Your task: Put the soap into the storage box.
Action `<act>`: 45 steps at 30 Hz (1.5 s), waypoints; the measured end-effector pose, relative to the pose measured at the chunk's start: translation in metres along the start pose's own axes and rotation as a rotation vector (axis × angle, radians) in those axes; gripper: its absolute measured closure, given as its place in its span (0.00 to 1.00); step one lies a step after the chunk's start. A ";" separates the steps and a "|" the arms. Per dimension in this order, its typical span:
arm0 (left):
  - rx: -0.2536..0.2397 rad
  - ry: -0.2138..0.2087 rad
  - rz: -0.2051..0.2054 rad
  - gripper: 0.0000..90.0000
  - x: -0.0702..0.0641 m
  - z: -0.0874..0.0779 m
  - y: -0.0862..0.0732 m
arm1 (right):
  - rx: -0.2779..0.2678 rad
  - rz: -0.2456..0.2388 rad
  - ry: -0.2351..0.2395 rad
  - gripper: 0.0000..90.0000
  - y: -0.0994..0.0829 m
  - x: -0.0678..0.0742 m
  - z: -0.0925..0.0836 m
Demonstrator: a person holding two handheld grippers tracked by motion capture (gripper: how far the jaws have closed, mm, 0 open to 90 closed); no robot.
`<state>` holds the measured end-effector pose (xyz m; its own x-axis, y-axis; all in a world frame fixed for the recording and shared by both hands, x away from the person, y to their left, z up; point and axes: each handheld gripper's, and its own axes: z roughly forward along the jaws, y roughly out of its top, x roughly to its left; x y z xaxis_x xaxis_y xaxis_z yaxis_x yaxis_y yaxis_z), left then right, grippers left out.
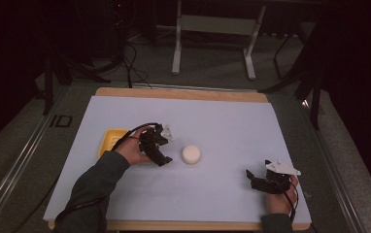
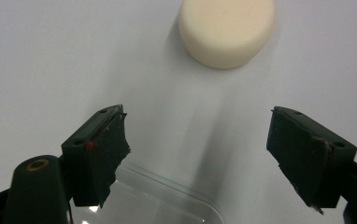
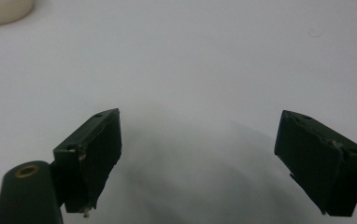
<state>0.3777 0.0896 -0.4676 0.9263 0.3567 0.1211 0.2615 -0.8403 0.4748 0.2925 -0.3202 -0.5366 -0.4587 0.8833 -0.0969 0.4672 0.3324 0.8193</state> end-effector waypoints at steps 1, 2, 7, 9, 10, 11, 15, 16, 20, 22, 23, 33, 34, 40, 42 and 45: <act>-0.002 -0.002 -0.003 0.23 0.000 0.001 0.001 | -0.001 -0.001 0.000 0.16 0.000 0.000 0.000; 0.001 -0.005 -0.002 0.22 0.000 0.001 0.001 | -0.001 -0.001 0.000 0.17 0.000 0.000 0.000; 0.009 -0.013 -0.001 0.21 0.000 0.005 0.005 | -0.001 -0.001 0.000 0.17 0.000 0.000 0.000; 0.014 -0.019 0.003 0.21 0.001 0.006 0.006 | -0.001 -0.002 0.001 0.16 0.000 0.000 0.000; 0.016 -0.023 0.000 0.21 0.001 0.007 0.007 | -0.001 -0.002 0.001 0.17 0.000 0.000 0.000; 0.020 -0.027 0.004 0.21 0.001 0.008 0.007 | -0.001 -0.003 0.000 0.17 0.000 0.000 0.000; 0.032 -0.033 0.007 0.20 0.001 0.012 0.010 | -0.001 -0.002 0.001 0.17 0.000 0.000 0.000; 0.035 -0.032 0.008 0.19 0.001 0.013 0.011 | -0.001 -0.003 0.001 0.17 0.000 0.000 0.000; 0.036 -0.039 0.011 0.18 0.000 0.015 0.014 | 0.000 -0.002 0.002 0.16 0.000 0.000 0.000; 0.040 -0.042 0.014 0.18 0.000 0.017 0.016 | -0.001 -0.003 0.001 0.16 0.000 0.000 0.000; 0.044 -0.043 0.020 0.17 -0.001 0.019 0.019 | -0.001 -0.002 0.002 0.16 0.000 0.000 0.000; 0.064 -0.057 0.032 0.17 -0.002 0.027 0.028 | 0.000 -0.005 0.003 0.17 0.000 0.000 0.000; 0.064 -0.057 0.032 0.17 -0.002 0.027 0.028 | 0.000 -0.005 0.003 0.17 0.000 0.000 0.000; 0.071 -0.069 0.040 0.17 -0.002 0.031 0.033 | 0.000 -0.005 0.003 0.17 0.000 0.000 0.000; 0.071 -0.075 0.041 0.17 -0.002 0.031 0.035 | 0.000 -0.005 0.003 0.17 0.000 0.000 0.000; 0.071 -0.080 0.044 0.17 -0.002 0.034 0.038 | 0.000 -0.005 0.004 0.16 0.000 0.000 0.000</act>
<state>0.3944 0.0434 -0.4794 0.9553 0.2876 0.0689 0.2362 -0.8823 0.4071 0.2925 -0.3201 -0.5366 -0.4635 0.8806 -0.0986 0.4648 0.3363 0.8190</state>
